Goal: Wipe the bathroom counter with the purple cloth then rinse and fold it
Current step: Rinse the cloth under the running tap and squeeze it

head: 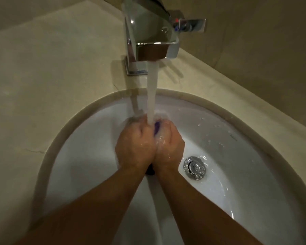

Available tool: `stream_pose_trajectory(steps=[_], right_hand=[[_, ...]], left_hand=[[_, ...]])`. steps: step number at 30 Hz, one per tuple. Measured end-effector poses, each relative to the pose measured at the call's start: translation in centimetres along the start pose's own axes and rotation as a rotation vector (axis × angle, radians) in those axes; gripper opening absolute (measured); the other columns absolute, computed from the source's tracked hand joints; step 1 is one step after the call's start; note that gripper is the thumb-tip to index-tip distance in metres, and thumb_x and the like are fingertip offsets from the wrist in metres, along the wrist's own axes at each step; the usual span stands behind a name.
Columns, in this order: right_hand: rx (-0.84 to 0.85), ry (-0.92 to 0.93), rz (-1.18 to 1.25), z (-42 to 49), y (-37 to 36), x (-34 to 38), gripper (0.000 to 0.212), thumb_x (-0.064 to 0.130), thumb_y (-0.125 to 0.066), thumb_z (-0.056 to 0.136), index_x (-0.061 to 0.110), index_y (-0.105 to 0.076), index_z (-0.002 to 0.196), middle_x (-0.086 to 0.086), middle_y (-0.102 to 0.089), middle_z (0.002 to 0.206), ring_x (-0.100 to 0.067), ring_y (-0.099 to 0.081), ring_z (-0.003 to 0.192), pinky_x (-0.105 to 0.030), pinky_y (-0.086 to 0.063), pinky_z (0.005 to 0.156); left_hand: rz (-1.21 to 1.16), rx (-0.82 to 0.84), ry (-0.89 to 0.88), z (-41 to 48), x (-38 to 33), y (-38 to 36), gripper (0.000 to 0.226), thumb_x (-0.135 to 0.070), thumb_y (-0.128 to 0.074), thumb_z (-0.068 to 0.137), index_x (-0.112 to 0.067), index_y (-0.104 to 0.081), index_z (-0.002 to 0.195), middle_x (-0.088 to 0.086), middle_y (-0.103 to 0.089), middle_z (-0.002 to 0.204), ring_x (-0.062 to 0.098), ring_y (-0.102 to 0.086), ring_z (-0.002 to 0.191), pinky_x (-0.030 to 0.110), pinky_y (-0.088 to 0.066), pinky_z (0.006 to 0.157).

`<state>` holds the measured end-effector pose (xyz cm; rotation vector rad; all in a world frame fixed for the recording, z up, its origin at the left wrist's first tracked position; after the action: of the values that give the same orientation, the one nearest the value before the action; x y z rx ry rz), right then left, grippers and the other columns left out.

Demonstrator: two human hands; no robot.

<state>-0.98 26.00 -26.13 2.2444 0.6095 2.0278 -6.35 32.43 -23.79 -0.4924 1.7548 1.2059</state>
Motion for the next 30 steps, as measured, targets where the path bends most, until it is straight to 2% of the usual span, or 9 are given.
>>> stream_pose_trajectory(steps=[3, 8, 10, 15, 18, 20, 22, 26, 30], right_hand=[[-0.037, 0.051, -0.099, 0.6, -0.3, -0.7, 0.037, 0.045, -0.035, 0.094, 0.031, -0.069, 0.087, 0.012, -0.070, 0.085, -0.006, -0.062, 0.081, -0.032, -0.049, 0.073], [-0.049, -0.058, -0.197, 1.6, -0.3, -1.0, 0.034, 0.051, -0.040, 0.098, 0.032, -0.067, 0.088, 0.014, -0.069, 0.093, -0.012, -0.061, 0.088, -0.030, -0.045, 0.075], [-0.062, -0.087, -0.250, 1.8, -0.3, -0.5, 0.032, 0.050, -0.042, 0.101, 0.036, -0.067, 0.086, 0.017, -0.068, 0.095, -0.013, -0.062, 0.088, -0.024, -0.042, 0.071], [-0.019, -0.131, -0.300, 2.2, -0.4, 0.3, 0.040, 0.049, -0.040, 0.100, 0.030, -0.069, 0.079, 0.010, -0.064, 0.075, -0.019, -0.059, 0.077, -0.030, -0.042, 0.070], [-0.053, -0.067, -0.251, 2.2, -0.2, 0.1, 0.040, 0.051, -0.042, 0.094, 0.029, -0.063, 0.069, 0.003, -0.065, 0.069, -0.021, -0.059, 0.071, -0.038, -0.051, 0.071], [-0.059, -0.082, -0.178, 2.2, 0.1, 0.1, 0.040, 0.051, -0.044, 0.092, 0.029, -0.063, 0.063, 0.007, -0.062, 0.063, -0.018, -0.056, 0.066, -0.036, -0.049, 0.068], [-0.069, -0.131, -0.046, 2.0, 0.5, 0.5, 0.043, 0.042, -0.052, 0.094, 0.026, -0.058, 0.054, 0.010, -0.050, 0.051, -0.014, -0.046, 0.056, -0.035, -0.043, 0.062], [-0.099, -0.353, 0.307, 1.6, 0.7, 1.6, 0.042, 0.041, -0.062, 0.090, 0.010, -0.069, 0.063, 0.001, -0.063, 0.060, -0.019, -0.058, 0.063, -0.045, -0.054, 0.072], [-0.011, -0.516, 0.565, 0.8, -0.7, 2.2, 0.037, 0.055, -0.067, 0.074, 0.022, -0.074, 0.057, -0.001, -0.073, 0.072, -0.025, -0.071, 0.078, -0.042, -0.058, 0.079]], left_hand=[[0.086, -0.099, -0.040, -0.1, 0.0, 0.1, 0.026, -0.034, -0.041, 0.103, -0.025, -0.063, 0.094, -0.010, -0.054, 0.078, 0.011, -0.050, 0.072, 0.028, -0.034, 0.067], [0.115, -0.170, -0.019, 0.4, -0.1, -0.3, 0.054, -0.052, -0.022, 0.101, -0.021, -0.065, 0.091, -0.005, -0.060, 0.074, 0.016, -0.053, 0.067, 0.028, -0.037, 0.064], [0.140, -0.163, 0.013, 0.6, -0.3, -0.4, 0.048, -0.047, -0.024, 0.101, -0.020, -0.062, 0.092, -0.007, -0.052, 0.070, 0.014, -0.047, 0.064, 0.028, -0.034, 0.065], [0.161, -0.116, 0.104, 1.0, -0.5, -0.5, 0.030, -0.041, -0.032, 0.104, -0.027, -0.047, 0.082, -0.013, -0.034, 0.060, 0.009, -0.033, 0.057, 0.029, -0.026, 0.062], [0.092, -0.061, 0.145, 0.7, -0.6, -0.5, 0.036, -0.040, -0.037, 0.103, -0.022, -0.054, 0.077, -0.011, -0.037, 0.059, 0.013, -0.042, 0.059, 0.028, -0.028, 0.062], [-0.076, -0.056, 0.204, 0.4, -0.4, 0.0, 0.046, -0.048, -0.038, 0.102, -0.022, -0.063, 0.074, -0.010, -0.052, 0.060, 0.012, -0.053, 0.063, 0.023, -0.033, 0.055], [-0.387, -0.097, 0.299, 0.4, 0.3, 0.6, 0.049, -0.058, -0.038, 0.099, -0.028, -0.070, 0.078, -0.008, -0.069, 0.075, 0.012, -0.066, 0.076, 0.020, -0.047, 0.064], [-0.833, -0.085, 0.475, 0.1, 1.4, 1.2, 0.047, -0.062, -0.058, 0.082, -0.022, -0.077, 0.100, 0.005, -0.076, 0.099, 0.026, -0.073, 0.094, 0.048, -0.058, 0.087], [-1.188, 0.244, 0.620, -1.2, 0.0, 1.5, 0.057, -0.058, -0.045, 0.095, -0.012, -0.071, 0.116, 0.014, -0.073, 0.114, 0.032, -0.070, 0.105, 0.046, -0.053, 0.094]])
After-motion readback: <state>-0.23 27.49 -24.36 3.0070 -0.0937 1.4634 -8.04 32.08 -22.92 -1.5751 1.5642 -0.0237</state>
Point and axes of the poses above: each hand's wrist, its own z-axis towards the middle knuckle, its own y-axis out of the back of the hand, x = y × z, the point moved 3 cm from there along z, towards the middle knuckle
